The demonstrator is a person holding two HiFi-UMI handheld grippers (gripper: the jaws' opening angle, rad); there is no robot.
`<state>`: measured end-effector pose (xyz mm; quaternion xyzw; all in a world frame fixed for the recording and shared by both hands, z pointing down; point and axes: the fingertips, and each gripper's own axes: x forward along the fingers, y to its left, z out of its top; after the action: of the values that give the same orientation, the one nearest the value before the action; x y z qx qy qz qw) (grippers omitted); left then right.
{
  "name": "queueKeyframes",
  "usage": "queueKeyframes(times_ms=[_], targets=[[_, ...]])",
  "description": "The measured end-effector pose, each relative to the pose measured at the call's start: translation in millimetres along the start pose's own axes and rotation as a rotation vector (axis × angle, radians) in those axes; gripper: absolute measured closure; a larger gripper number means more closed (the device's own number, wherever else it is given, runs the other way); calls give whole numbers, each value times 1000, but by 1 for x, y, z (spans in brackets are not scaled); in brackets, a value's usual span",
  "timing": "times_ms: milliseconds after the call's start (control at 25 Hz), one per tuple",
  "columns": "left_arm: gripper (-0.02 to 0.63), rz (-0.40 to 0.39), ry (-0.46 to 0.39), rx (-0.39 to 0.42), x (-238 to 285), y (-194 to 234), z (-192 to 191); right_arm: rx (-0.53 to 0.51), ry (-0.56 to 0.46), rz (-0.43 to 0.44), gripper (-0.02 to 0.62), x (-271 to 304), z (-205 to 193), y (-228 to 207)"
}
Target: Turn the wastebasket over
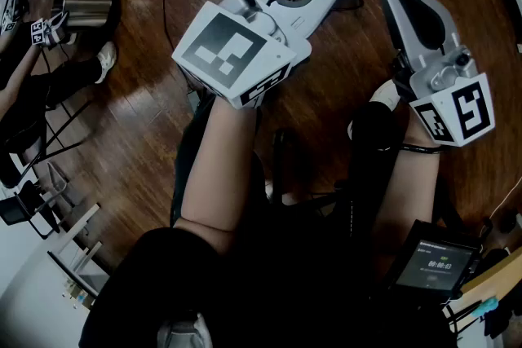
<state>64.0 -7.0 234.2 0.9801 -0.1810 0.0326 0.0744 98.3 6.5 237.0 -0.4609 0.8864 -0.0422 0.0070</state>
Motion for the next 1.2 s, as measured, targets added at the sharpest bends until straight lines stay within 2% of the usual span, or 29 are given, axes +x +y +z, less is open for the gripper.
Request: queueKeyframes(times_ms=[160,640,920,1200], targets=[[606,-1,-11,-27,0,3,3,-1,20,4,584,3,-5,0],[606,-8,4,-8,11,9,4,-62,42,43,584,13,2,-3],[606,15,-9,-2,44,69,11,-43,40,30,584,66,-5,-59],[606,17,-12,0,53,93,19,-28,19,6,583,90,0,-80]])
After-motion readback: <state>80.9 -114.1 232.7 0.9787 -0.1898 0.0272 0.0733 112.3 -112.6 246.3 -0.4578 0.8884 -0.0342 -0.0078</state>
